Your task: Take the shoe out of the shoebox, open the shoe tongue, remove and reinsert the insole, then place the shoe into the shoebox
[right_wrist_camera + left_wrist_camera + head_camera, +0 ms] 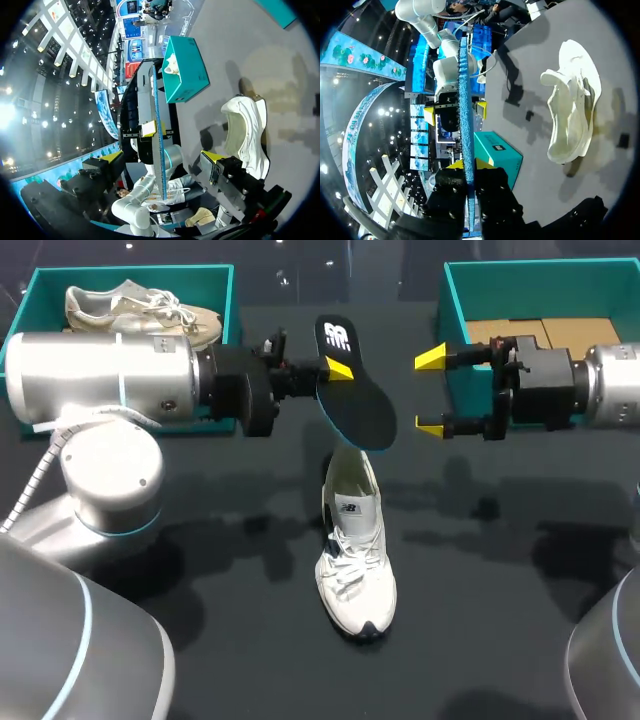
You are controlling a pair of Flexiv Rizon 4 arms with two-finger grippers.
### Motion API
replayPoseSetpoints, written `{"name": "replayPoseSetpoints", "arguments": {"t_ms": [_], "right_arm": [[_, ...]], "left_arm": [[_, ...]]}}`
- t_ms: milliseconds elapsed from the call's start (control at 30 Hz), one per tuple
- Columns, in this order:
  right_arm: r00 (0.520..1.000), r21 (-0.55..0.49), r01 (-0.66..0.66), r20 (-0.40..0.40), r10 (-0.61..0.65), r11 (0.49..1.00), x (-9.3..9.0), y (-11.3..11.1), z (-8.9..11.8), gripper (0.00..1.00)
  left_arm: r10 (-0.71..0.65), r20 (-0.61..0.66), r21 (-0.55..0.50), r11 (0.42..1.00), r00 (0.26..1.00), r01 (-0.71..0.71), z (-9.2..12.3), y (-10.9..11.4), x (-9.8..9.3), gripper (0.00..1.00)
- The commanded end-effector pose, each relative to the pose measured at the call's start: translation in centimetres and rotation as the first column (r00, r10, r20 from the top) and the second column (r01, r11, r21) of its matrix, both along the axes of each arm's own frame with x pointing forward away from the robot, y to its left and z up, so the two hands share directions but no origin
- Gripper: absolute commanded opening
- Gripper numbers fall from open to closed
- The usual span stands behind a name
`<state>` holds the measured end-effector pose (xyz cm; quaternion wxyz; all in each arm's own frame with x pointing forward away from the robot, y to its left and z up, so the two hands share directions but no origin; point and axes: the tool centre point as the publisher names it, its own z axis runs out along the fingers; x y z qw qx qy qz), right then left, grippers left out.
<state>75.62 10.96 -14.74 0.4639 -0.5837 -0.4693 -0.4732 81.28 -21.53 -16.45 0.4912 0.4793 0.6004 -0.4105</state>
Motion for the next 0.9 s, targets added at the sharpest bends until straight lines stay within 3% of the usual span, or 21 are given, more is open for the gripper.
{"name": "replayPoseSetpoints", "arguments": {"t_ms": [33,500,733,900], "right_arm": [[1.0,0.006,-0.013,-0.009,0.013,1.0,0.0,0.8,-0.2,1.0],[0.998,0.04,-0.06,-0.029,0.061,0.997,0.1,2.5,-1.2,0.98],[0.996,0.052,-0.087,-0.016,0.088,0.995,0.2,3.5,-1.4,0.53],[0.995,0.058,-0.102,-0.005,0.103,0.993,0.2,3.9,-1.3,0.46]], "left_arm": [[-0.015,0.027,-0.058,0.998,1.0,0.017,-0.4,-0.9,0.5,0.0],[-0.064,0.076,-0.082,0.994,0.995,0.071,0.0,-1.9,0.5,0.0],[-0.088,0.066,-0.093,0.991,0.994,0.094,0.1,-2.3,0.6,0.0],[-0.098,0.061,-0.09,0.991,0.993,0.103,0.0,-2.6,0.7,0.0]]}}
